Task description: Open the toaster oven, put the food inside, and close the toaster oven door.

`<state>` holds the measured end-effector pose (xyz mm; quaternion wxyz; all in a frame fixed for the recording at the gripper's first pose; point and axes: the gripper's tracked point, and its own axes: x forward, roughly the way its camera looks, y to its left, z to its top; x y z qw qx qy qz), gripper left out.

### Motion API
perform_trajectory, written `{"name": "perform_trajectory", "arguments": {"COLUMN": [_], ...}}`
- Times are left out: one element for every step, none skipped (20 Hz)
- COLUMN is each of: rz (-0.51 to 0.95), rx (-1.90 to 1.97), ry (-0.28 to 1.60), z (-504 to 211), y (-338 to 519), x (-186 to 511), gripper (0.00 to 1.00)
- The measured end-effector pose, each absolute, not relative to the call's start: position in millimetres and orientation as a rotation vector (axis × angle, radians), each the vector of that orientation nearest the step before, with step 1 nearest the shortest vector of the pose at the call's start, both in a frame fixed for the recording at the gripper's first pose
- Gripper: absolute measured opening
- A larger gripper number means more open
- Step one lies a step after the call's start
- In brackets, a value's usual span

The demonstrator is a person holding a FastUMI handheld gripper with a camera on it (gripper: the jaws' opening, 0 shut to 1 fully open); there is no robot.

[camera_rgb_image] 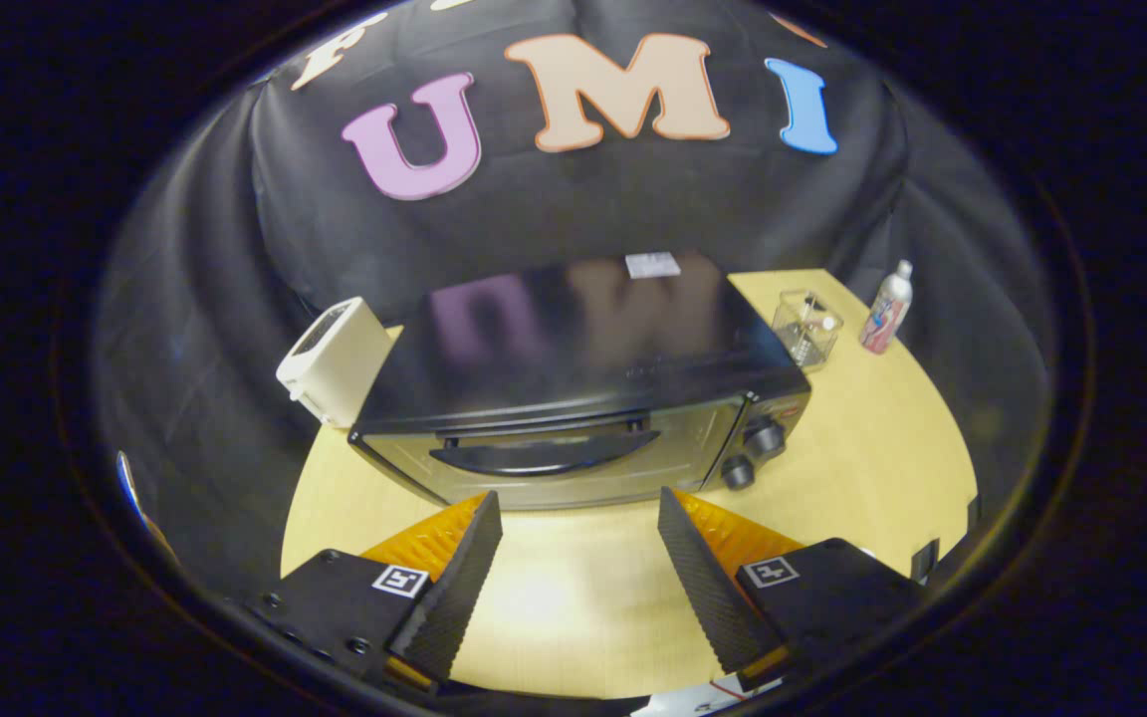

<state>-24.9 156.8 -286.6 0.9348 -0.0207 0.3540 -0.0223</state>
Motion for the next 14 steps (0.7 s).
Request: {"name": "perform_trajectory", "arguments": {"rz": [-0.042,-0.04,-0.044,-0.049,-0.05,-0.042,-0.034,-0.035,-0.029,-0.017,0.003,0.016,0.028,0.045], "rx": [-0.045,-0.054,-0.073,-0.099,-0.124,-0.143,-0.159,-0.171,-0.173,-0.166,-0.154,-0.143,-0.136,-0.131], "ry": [0.673,0.612,0.541,0.476,0.42,0.367,0.316,0.274,0.244,0.214,0.184,0.155,0.134,0.117], "z": [-270,-253,-232,-211,-191,-172,-152,-134,-117,-101,-88,-77,-65,-56], "y": [155,152,148,142,137,135,135,132,130,137,139,139,139,138], "x": [-21,-16,-10,-4,1,5,9,13,17,20,23,26,28,27], "gripper": [0.98,0.98,0.98,0.98,0.98,0.98,0.98,0.98,0.98,0.98,0.98,0.98,0.98,0.98]}}
